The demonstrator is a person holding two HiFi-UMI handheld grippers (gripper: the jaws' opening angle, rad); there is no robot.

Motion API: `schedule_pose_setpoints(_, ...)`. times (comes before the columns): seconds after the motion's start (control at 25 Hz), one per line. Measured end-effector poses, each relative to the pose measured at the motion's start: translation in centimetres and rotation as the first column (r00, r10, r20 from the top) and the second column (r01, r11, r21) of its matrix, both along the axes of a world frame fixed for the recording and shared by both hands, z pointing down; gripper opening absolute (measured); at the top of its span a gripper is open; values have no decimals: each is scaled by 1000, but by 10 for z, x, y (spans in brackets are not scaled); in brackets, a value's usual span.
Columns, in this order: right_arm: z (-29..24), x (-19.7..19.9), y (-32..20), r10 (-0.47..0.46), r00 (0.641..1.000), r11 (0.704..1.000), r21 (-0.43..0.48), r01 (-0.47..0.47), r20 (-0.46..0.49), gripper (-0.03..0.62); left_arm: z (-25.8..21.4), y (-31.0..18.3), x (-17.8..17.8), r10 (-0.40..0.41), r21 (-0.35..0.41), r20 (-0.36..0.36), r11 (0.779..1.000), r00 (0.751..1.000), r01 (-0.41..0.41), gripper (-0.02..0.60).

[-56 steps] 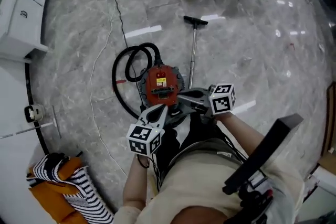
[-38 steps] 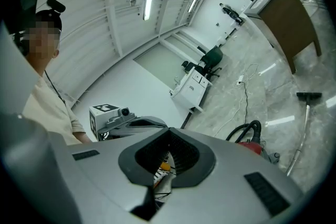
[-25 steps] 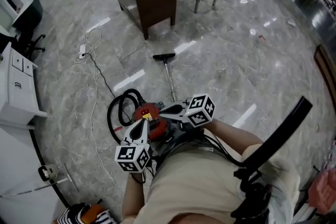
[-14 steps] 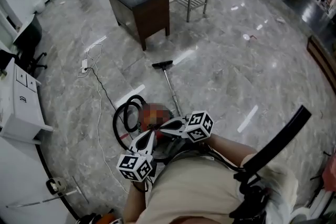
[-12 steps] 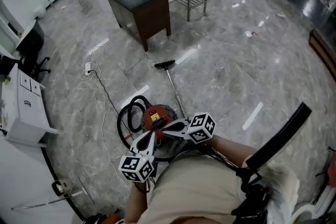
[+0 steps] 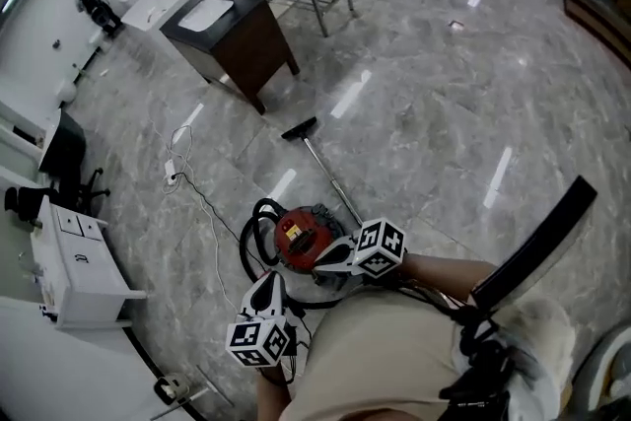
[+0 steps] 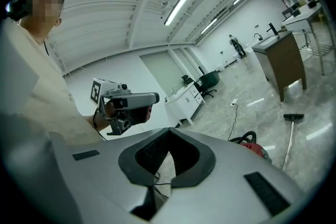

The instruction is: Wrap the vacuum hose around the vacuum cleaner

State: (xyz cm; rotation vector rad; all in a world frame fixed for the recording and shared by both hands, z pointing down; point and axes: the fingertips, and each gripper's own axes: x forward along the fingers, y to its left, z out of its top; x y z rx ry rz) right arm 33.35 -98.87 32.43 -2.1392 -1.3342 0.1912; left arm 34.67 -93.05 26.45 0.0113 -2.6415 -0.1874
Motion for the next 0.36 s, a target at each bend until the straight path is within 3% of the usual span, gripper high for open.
schedule_pose_setpoints(0.2,9,-15,-39,48,998,999,23,-47,-44,3,2,-37,-25,44,-56,-15,997,999,-44,5)
schedule_pose_setpoints(0.36,10,-38,-66,56,998,998,30,-55,-30,3,4,-68,-53,78,-43,-1,996,997,-78,5)
